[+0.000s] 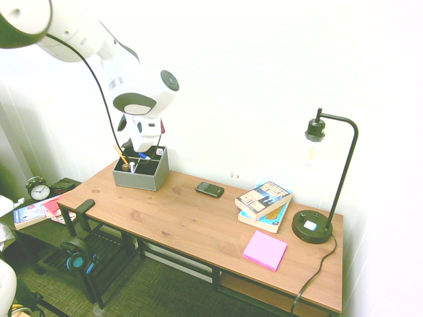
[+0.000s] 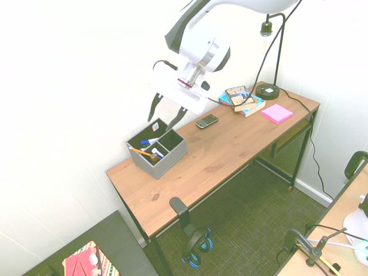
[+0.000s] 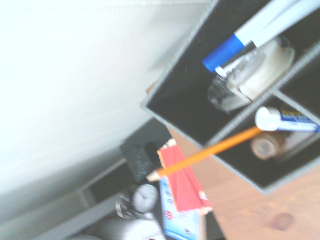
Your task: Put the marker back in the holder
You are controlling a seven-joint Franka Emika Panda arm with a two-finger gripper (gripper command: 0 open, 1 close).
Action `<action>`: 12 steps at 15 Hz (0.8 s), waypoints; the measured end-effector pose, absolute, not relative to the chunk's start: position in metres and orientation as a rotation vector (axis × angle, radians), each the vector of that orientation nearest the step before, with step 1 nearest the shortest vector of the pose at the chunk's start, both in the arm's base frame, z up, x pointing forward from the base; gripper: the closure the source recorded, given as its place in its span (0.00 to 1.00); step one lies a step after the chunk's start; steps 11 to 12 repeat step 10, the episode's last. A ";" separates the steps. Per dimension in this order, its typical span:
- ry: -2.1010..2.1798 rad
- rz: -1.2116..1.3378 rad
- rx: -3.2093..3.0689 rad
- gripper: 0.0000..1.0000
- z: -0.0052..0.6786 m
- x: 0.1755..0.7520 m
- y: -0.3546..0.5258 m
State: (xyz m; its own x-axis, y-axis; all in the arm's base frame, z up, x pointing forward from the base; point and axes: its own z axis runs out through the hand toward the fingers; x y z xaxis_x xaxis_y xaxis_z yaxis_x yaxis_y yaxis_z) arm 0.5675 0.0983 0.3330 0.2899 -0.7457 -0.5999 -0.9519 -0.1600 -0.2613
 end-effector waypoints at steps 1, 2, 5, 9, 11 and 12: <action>1.498 0.416 -2.042 0.00 0.340 0.549 0.089; 1.481 0.385 -2.122 0.00 0.346 0.529 0.080; 1.419 0.302 -2.356 0.00 0.352 0.468 0.053; 1.307 0.158 -2.660 0.00 0.383 0.408 0.017; 1.279 0.105 -2.721 0.00 0.394 0.399 0.013; 1.279 0.105 -2.721 0.00 0.394 0.399 0.013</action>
